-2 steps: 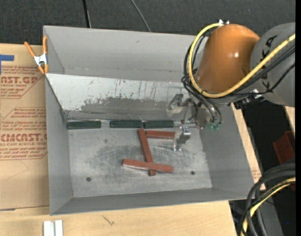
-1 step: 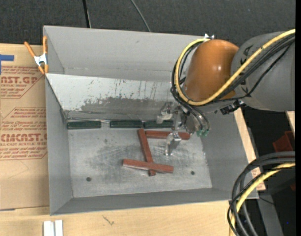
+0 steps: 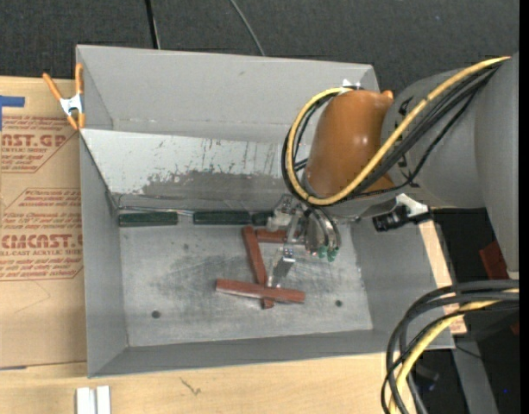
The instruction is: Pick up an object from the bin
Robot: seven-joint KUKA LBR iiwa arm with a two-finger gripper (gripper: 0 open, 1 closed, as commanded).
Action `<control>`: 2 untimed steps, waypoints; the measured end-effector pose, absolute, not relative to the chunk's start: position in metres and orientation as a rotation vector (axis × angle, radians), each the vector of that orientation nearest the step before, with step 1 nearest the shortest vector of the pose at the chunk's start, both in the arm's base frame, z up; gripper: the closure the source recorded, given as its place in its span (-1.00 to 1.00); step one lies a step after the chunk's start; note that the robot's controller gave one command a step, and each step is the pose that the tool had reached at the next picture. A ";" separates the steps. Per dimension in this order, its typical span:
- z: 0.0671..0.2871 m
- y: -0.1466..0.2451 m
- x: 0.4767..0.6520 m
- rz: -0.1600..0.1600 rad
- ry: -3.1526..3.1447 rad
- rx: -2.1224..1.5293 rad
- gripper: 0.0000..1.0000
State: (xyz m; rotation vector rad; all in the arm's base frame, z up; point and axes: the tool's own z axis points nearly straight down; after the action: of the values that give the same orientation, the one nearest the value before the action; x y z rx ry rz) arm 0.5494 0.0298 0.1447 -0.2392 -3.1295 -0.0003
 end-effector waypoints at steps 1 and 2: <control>0.137 0.050 0.539 0.000 -3.112 -0.435 -1.00; 0.105 0.057 0.539 0.000 -3.143 0.046 -1.00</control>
Offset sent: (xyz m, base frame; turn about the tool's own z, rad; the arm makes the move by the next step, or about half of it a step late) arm -0.0103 0.0353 -0.0747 0.0196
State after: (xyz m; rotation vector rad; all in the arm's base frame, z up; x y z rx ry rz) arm 0.5391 0.0571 0.1047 0.0455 -3.1426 0.0001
